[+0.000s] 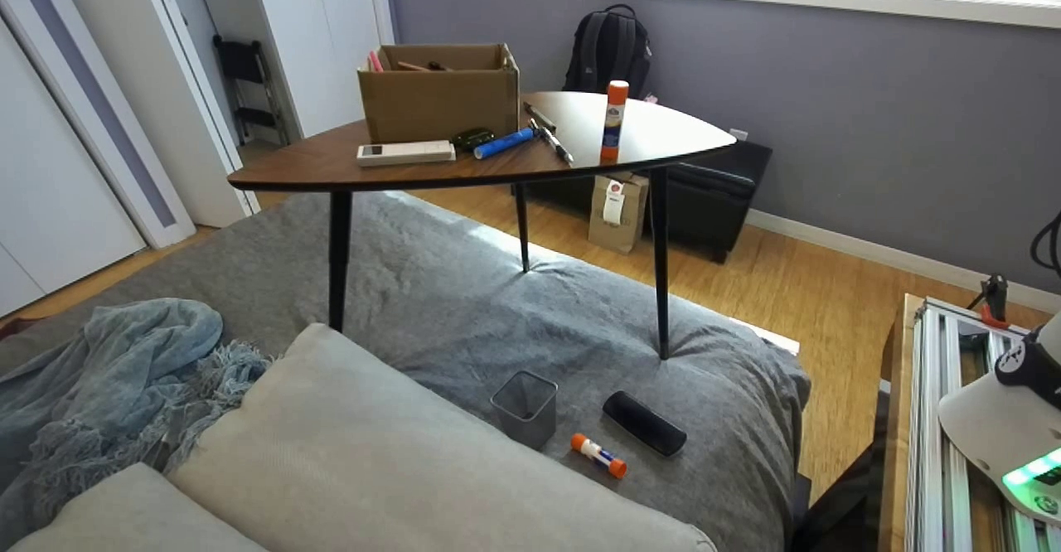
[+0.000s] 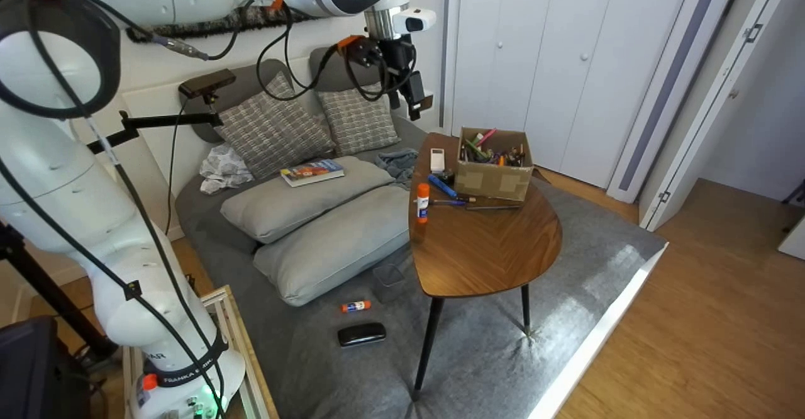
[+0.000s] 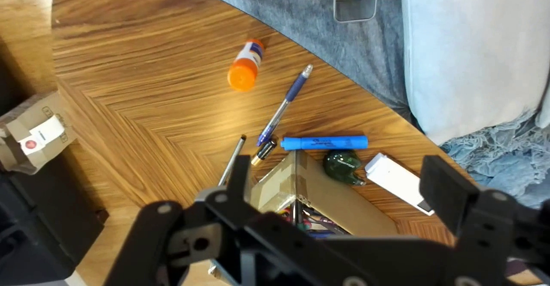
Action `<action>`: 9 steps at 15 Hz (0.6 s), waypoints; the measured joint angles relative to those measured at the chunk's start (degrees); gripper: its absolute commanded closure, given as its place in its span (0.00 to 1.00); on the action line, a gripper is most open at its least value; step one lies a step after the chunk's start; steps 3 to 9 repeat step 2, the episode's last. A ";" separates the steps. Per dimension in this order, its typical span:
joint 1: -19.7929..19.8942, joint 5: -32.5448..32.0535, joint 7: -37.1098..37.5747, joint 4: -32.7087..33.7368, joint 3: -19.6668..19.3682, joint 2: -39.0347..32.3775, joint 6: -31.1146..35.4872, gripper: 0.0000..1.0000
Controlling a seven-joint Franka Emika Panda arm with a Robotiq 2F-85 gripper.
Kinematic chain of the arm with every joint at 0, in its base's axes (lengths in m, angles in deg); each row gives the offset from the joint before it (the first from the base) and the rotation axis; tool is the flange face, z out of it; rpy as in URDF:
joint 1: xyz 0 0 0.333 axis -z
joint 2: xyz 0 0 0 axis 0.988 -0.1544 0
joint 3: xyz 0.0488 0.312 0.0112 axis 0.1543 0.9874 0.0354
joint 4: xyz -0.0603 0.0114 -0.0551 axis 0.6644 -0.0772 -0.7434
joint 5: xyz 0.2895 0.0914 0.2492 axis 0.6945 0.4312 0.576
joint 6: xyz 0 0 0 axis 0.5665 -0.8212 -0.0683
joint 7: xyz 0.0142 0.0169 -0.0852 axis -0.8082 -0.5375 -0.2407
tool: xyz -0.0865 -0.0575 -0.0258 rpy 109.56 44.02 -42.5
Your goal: Pick up the purple marker and drop it in the cardboard box
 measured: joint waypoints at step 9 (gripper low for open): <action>1.13 0.00 -2.33 -2.57 -0.25 2.34 0.00 0.00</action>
